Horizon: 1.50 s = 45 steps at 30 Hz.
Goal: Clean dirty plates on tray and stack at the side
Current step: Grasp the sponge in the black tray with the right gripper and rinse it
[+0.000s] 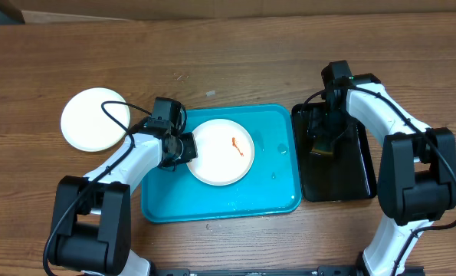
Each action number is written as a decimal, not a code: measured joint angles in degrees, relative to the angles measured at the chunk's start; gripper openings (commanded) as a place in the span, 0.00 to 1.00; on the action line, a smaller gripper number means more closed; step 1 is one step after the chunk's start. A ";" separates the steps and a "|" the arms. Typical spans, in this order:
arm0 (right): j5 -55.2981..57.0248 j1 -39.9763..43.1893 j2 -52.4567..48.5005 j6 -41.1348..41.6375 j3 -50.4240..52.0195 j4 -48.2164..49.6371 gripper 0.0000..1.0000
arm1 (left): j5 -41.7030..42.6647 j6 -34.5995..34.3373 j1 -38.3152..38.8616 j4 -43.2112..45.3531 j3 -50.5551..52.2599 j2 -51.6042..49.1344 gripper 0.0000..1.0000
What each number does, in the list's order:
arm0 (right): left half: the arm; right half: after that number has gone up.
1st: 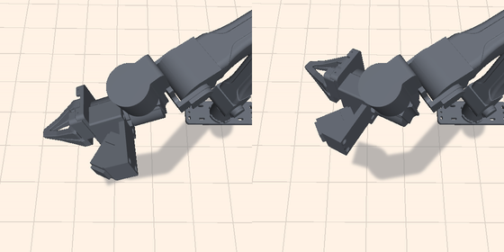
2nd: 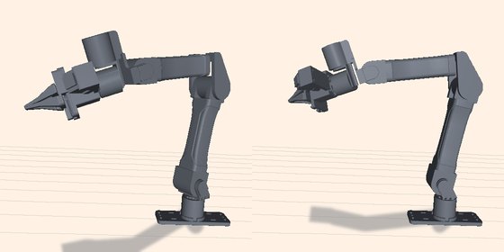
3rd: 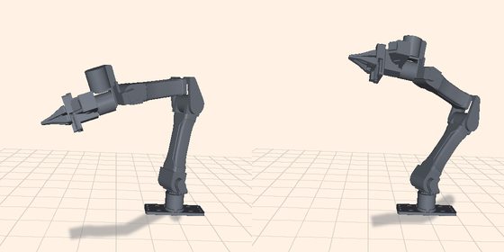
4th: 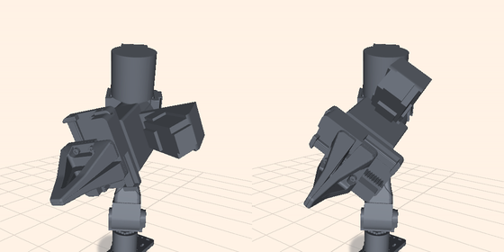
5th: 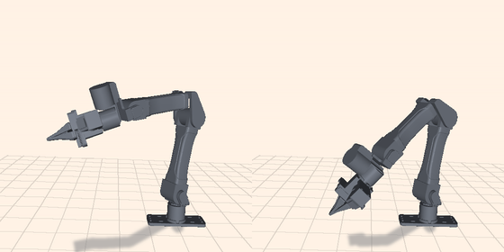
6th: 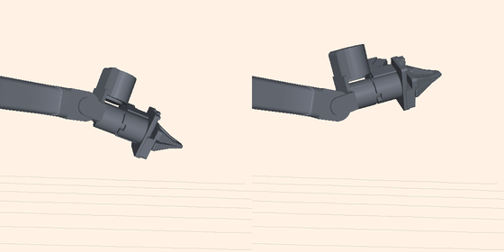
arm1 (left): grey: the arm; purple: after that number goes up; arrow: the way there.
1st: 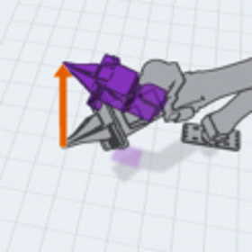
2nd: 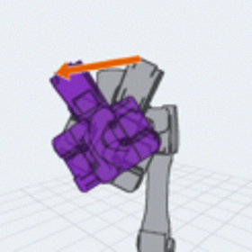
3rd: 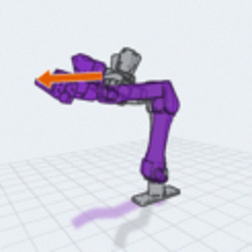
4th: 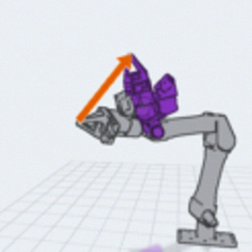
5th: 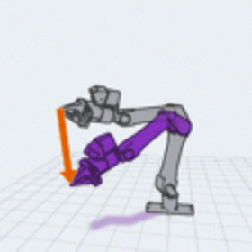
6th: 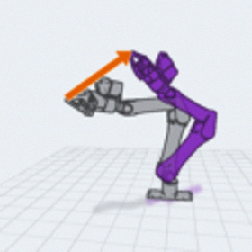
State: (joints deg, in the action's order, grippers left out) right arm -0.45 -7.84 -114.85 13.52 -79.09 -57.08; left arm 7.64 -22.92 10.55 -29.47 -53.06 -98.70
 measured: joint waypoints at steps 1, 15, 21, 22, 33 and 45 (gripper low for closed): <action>0.44 -0.02 0.00 0.26 0.00 -0.15 0.64 | 0.00 -0.02 0.00 0.00 0.00 0.00 0.11; 2.36 -0.02 0.00 1.53 -0.09 -0.37 0.33 | -0.02 0.00 0.00 0.00 0.00 0.00 0.11; 2.34 -0.02 0.00 1.57 -0.09 -0.55 0.04 | -0.04 0.00 0.00 0.04 0.00 0.00 0.12; 2.38 -0.02 0.00 1.53 -0.09 -0.55 0.04 | -0.09 -0.02 0.00 0.04 0.00 0.00 0.13; 2.36 -0.02 0.00 0.37 -8.04 -7.63 0.04 | -0.50 -0.02 0.00 1.09 0.04 0.00 0.04; 2.64 -0.02 0.00 -1.18 -8.24 -10.43 0.04 | 0.22 -0.02 -0.02 1.25 0.04 0.00 0.04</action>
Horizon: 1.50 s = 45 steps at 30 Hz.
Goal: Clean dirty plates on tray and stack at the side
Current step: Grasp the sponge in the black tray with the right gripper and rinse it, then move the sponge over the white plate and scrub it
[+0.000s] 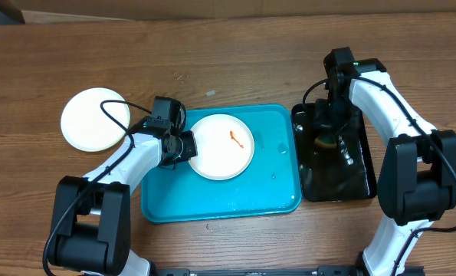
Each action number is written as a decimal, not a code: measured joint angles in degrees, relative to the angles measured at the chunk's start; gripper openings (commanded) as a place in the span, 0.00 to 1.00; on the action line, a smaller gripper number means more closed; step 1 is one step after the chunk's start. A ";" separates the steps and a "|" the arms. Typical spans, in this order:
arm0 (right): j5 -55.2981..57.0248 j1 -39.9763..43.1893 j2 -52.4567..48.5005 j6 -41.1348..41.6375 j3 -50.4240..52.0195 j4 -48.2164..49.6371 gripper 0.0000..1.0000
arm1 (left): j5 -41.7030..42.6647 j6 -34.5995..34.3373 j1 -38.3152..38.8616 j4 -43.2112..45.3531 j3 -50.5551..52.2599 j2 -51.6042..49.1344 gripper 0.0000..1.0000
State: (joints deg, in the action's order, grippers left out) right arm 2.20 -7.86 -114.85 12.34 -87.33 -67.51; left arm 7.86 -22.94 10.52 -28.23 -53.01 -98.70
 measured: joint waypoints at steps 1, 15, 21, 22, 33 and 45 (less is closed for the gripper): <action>0.31 0.00 0.00 0.02 0.00 -0.31 0.04 | 0.04 0.00 0.00 0.00 0.00 0.00 0.05; -0.13 -1.36 0.00 -0.37 -13.40 -9.35 0.04 | 0.09 0.00 0.00 0.02 0.00 0.00 0.04; -7.48 -8.41 0.04 -0.39 -17.03 -4.39 0.04 | 0.09 0.00 0.00 0.02 0.00 0.00 0.04; -7.96 -10.01 0.02 -0.37 -17.03 -3.67 0.04 | 0.09 0.00 0.00 0.02 0.00 0.00 0.04; 4.07 -31.10 -1.88 -0.39 -15.58 7.08 0.04 | 0.09 0.00 0.00 0.02 0.00 0.00 0.04; 15.15 -34.51 -13.35 0.83 -14.21 7.41 0.04 | 0.09 0.00 0.00 0.02 0.00 0.00 0.04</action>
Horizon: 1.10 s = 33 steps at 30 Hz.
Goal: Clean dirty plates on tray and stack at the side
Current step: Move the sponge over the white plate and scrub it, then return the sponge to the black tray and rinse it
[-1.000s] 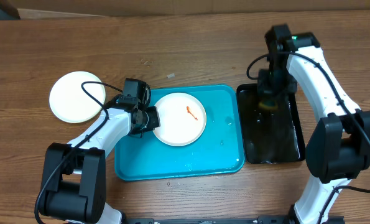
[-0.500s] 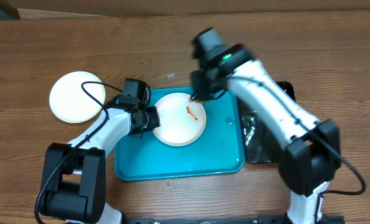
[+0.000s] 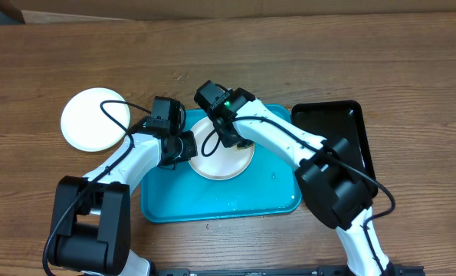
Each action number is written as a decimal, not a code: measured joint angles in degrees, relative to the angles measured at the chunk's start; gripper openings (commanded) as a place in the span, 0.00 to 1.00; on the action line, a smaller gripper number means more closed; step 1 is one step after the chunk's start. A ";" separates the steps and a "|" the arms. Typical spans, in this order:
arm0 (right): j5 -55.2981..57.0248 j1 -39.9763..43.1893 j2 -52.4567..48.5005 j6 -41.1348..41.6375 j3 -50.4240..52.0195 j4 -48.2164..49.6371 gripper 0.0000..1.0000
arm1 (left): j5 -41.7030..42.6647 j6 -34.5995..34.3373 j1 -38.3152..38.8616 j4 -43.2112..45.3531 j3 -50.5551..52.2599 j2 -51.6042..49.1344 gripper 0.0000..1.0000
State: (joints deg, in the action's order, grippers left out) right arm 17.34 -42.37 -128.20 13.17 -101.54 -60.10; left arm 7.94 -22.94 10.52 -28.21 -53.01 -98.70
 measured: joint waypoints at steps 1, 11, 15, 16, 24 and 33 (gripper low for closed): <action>0.13 0.00 -0.63 0.50 0.00 0.00 0.04 | 0.02 0.00 0.00 0.00 0.00 0.00 0.04; -10.10 0.79 -1.57 2.49 -0.09 1.38 0.04 | 0.00 0.00 0.00 0.00 0.00 0.00 0.04; -16.74 1.20 -1.57 2.67 -0.13 3.04 0.04 | 0.00 0.00 0.00 0.00 0.00 0.00 0.04; -18.47 1.20 -1.57 2.64 -0.15 3.39 0.04 | 0.00 0.00 0.00 0.00 0.00 0.00 0.04; -35.71 3.89 -2.78 -2.34 -5.11 -2.64 0.04 | 0.00 0.00 0.00 0.00 0.00 0.00 0.04; -32.79 18.18 0.39 -6.29 -14.32 -23.30 0.04 | 0.00 0.00 0.00 0.00 0.00 0.00 0.04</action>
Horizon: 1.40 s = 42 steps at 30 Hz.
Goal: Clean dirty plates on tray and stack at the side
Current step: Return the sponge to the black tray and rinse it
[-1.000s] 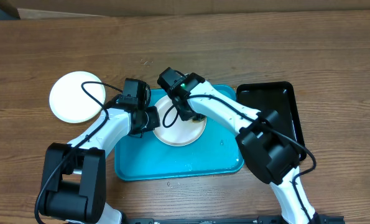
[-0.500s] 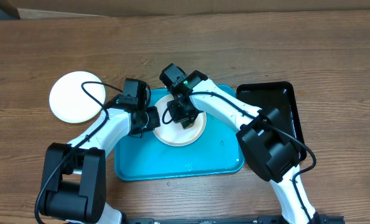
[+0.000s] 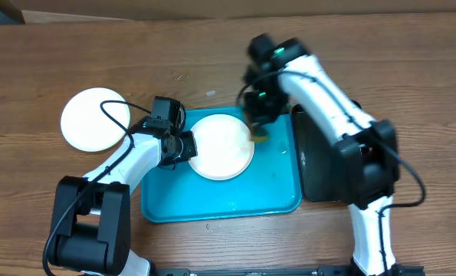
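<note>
A white plate (image 3: 220, 147) lies on the teal tray (image 3: 212, 201), and no red mark shows on its face. My left gripper (image 3: 185, 146) is shut on the plate's left rim. My right gripper (image 3: 258, 126) hangs over the plate's right edge, shut on a yellow-brown sponge (image 3: 260, 136). A second white plate (image 3: 94, 119) rests on the table to the left of the tray.
A black tray (image 3: 331, 165) stands right of the teal tray, partly under my right arm. Small crumbs lie on the wood behind the teal tray. A few water drops sit on the teal tray's right part.
My right gripper with the sponge has moved from the middle of the plate to its right edge. The plate's face now shows white, with no red smear. The left gripper has not moved.
My right gripper was down on the sponge in the black tray while the left held the rim of the plate, which bore a red smear. Then the right held the sponge above the black tray, then over the plate. Now it is at the plate's right edge, the smear gone.
</note>
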Each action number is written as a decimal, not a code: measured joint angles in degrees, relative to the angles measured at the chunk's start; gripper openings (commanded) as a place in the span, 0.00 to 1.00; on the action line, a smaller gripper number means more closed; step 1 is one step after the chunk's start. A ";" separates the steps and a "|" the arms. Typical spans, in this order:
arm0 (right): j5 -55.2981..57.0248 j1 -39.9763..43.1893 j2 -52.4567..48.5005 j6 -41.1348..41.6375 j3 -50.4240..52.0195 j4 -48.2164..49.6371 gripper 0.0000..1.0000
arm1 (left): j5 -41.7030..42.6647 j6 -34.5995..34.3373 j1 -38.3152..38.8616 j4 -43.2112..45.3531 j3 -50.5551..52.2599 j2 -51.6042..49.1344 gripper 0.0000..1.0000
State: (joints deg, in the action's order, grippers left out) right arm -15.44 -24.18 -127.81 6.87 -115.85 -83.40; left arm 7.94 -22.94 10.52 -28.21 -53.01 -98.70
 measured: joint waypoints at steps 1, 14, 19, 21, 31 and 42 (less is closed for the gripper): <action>1.92 1.92 0.52 -0.13 0.00 -2.14 0.04 | 0.00 0.00 0.00 0.00 0.00 0.00 0.04; 14.60 17.33 1.22 -0.72 7.28 -0.48 0.04 | 0.00 0.00 0.00 0.00 0.00 0.00 0.05; 15.47 18.14 1.22 -0.72 13.62 5.86 0.09 | -0.02 0.00 0.00 0.00 0.00 0.00 0.06; 16.02 18.10 1.22 -0.52 15.91 8.28 0.37 | -0.02 0.00 0.00 0.00 0.00 0.00 0.05; 18.05 18.10 1.22 -0.46 20.09 11.50 0.57 | -0.02 0.00 0.00 0.00 0.00 0.00 0.07; 17.77 18.05 2.27 2.67 22.77 14.27 0.04 | -0.02 0.00 0.00 -0.04 0.00 0.00 0.08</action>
State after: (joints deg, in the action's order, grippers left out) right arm 2.33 -6.13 -125.54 9.54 -93.08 -69.12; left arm 7.92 -22.94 10.52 -28.25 -53.01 -98.70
